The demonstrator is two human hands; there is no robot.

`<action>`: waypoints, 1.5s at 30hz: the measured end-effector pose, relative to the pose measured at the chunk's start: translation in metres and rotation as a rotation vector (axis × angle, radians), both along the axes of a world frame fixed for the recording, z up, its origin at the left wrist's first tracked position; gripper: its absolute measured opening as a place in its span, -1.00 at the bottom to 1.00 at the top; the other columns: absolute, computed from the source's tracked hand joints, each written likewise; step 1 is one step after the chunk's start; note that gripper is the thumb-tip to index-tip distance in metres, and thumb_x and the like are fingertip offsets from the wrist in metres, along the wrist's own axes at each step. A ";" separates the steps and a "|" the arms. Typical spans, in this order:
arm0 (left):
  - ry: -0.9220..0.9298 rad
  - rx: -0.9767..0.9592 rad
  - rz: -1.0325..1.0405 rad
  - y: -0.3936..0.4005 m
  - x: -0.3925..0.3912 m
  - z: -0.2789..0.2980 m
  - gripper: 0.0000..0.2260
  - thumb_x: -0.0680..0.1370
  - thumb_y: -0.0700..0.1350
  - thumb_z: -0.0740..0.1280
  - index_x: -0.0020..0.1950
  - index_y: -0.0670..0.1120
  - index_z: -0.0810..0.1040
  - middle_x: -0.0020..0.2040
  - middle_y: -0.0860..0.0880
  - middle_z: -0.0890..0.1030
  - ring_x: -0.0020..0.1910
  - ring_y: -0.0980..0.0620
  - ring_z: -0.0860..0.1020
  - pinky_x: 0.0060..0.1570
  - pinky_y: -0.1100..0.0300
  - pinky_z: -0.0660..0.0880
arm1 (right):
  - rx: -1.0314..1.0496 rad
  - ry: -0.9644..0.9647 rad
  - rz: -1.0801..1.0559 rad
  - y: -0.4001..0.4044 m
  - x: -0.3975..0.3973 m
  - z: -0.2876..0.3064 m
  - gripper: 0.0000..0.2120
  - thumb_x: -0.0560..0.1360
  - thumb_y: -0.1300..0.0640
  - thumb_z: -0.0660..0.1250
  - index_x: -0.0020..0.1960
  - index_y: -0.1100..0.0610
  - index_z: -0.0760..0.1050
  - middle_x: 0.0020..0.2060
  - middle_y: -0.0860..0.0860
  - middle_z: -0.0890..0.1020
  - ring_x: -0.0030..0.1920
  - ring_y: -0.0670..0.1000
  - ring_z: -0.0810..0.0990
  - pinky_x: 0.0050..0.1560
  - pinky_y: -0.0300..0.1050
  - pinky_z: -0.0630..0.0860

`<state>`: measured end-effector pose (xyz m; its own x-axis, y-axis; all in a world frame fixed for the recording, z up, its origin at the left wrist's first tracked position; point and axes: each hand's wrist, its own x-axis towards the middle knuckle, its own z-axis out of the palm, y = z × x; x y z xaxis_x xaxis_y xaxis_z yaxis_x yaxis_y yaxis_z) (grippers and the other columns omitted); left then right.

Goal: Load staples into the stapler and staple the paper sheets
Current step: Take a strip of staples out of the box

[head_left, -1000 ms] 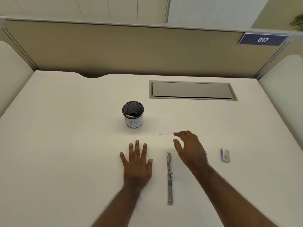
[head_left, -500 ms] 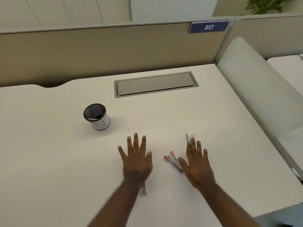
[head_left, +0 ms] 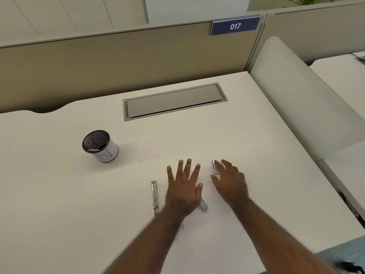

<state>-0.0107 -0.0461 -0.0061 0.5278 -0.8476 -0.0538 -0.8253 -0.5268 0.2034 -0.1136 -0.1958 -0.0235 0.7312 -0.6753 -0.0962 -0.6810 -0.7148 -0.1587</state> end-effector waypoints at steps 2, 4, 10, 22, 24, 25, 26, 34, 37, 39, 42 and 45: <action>-0.001 0.023 -0.026 -0.007 -0.004 0.000 -0.47 0.58 0.10 0.04 0.55 0.01 0.21 0.58 -0.11 0.16 0.56 -0.17 0.09 0.44 -0.37 0.00 | -0.014 -0.011 0.009 -0.002 0.004 -0.003 -0.51 0.54 -0.14 0.24 0.42 0.01 0.38 0.37 0.03 0.45 0.23 0.10 0.52 0.11 0.03 0.49; 0.021 0.033 -0.039 -0.013 -0.006 0.000 -0.47 0.59 0.10 0.03 0.55 0.01 0.22 0.58 -0.12 0.16 0.56 -0.18 0.09 0.44 -0.37 -0.01 | -0.015 -0.018 0.003 -0.004 0.007 -0.005 -0.55 0.53 -0.10 0.28 0.36 0.03 0.43 0.30 0.04 0.49 0.16 0.10 0.55 0.05 0.00 0.52; 0.243 -0.063 0.001 -0.024 -0.008 -0.002 -0.46 0.61 -0.03 0.10 0.58 -0.01 0.07 0.61 -0.06 0.02 0.59 -0.09 -0.11 0.51 -0.10 -0.21 | 0.236 -0.206 -0.149 -0.015 0.017 0.000 -0.84 0.53 0.11 0.31 0.10 0.09 0.52 0.08 0.07 0.55 0.08 0.09 0.52 -0.01 -0.05 0.52; 1.712 -0.861 0.437 0.003 0.026 0.054 -0.77 0.60 -0.12 0.30 0.25 -0.06 0.53 0.02 -0.06 0.61 -0.19 0.10 0.60 -0.05 0.17 0.59 | 0.694 -0.728 -0.075 0.054 0.027 0.091 -0.77 0.40 0.12 0.50 -0.09 -0.16 0.51 -0.04 -0.18 0.61 -0.10 -0.23 0.63 -0.17 -0.33 0.60; 1.814 -0.915 0.453 0.009 0.029 0.056 -0.77 0.56 -0.13 0.33 0.21 -0.09 0.54 0.03 -0.10 0.62 -0.18 0.06 0.61 -0.10 0.19 0.61 | 0.670 -0.742 -0.038 0.061 0.028 0.097 -0.79 0.39 0.10 0.51 -0.07 -0.12 0.53 -0.05 -0.16 0.59 -0.10 -0.22 0.62 -0.20 -0.31 0.61; 1.849 -0.928 0.453 0.013 0.030 0.058 -0.76 0.55 -0.14 0.35 0.21 -0.09 0.54 0.07 -0.13 0.63 -0.12 0.00 0.61 -0.09 0.19 0.62 | 0.664 -0.746 -0.021 0.064 0.029 0.099 -0.80 0.39 0.09 0.51 -0.07 -0.10 0.54 -0.05 -0.16 0.57 -0.09 -0.21 0.62 -0.25 -0.30 0.61; 1.875 -0.939 0.450 0.016 0.031 0.059 -0.76 0.54 -0.15 0.35 0.20 -0.09 0.53 0.11 -0.16 0.62 -0.05 -0.08 0.60 -0.07 0.18 0.62 | 0.650 -0.742 -0.002 0.066 0.030 0.100 -0.81 0.39 0.06 0.50 -0.06 -0.09 0.55 -0.05 -0.15 0.55 -0.08 -0.21 0.61 -0.29 -0.30 0.61; 1.913 -1.033 0.456 0.036 0.039 0.060 -0.79 0.53 -0.10 0.33 0.14 -0.08 0.47 0.03 -0.17 0.64 -0.10 -0.17 0.63 -0.19 0.17 0.60 | 0.586 -0.695 0.226 0.079 0.036 0.112 -0.75 0.37 0.05 0.53 0.01 -0.07 0.57 -0.04 -0.19 0.49 0.01 -0.19 0.57 -0.09 -0.43 0.55; 1.960 -1.099 0.445 0.041 0.042 0.062 -0.83 0.50 -0.10 0.36 0.07 -0.07 0.51 -0.04 -0.12 0.66 -0.19 -0.07 0.66 -0.40 0.27 0.57 | 0.559 -0.694 0.282 0.083 0.034 0.115 -0.73 0.41 0.13 0.50 0.08 -0.05 0.61 0.02 -0.19 0.51 0.06 -0.16 0.57 -0.01 -0.27 0.60; 1.995 -1.129 0.456 0.043 0.044 0.063 -0.85 0.51 -0.12 0.35 0.06 -0.09 0.52 -0.05 -0.15 0.67 -0.20 -0.08 0.67 -0.43 0.27 0.58 | 0.453 -0.695 0.311 0.087 0.032 0.116 -0.75 0.44 0.14 0.47 0.11 -0.01 0.63 0.05 -0.15 0.55 0.07 -0.16 0.57 0.01 -0.20 0.60; 2.035 -1.158 0.459 0.046 0.047 0.063 -0.86 0.53 -0.12 0.32 0.06 -0.11 0.52 -0.03 -0.19 0.65 -0.19 -0.05 0.66 -0.41 0.24 0.60 | 0.280 -0.715 0.357 0.093 0.028 0.121 -0.81 0.49 0.04 0.41 0.09 0.03 0.64 0.05 -0.11 0.60 0.07 -0.16 0.57 -0.01 -0.24 0.56; 2.057 -1.170 0.446 0.047 0.047 0.064 -0.88 0.54 -0.12 0.31 0.02 -0.11 0.57 -0.02 -0.20 0.64 -0.17 -0.06 0.66 -0.37 0.20 0.62 | 0.169 -0.731 0.385 0.098 0.026 0.125 -0.81 0.50 0.03 0.39 0.05 0.07 0.65 0.03 -0.05 0.62 0.04 -0.12 0.60 -0.10 -0.25 0.58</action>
<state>0.0359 0.0009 0.0579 0.5212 -0.7968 -0.3056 0.8040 0.3384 0.4889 -0.0880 -0.0978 0.1012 0.8249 -0.3850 0.4138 -0.0784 -0.8030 -0.5908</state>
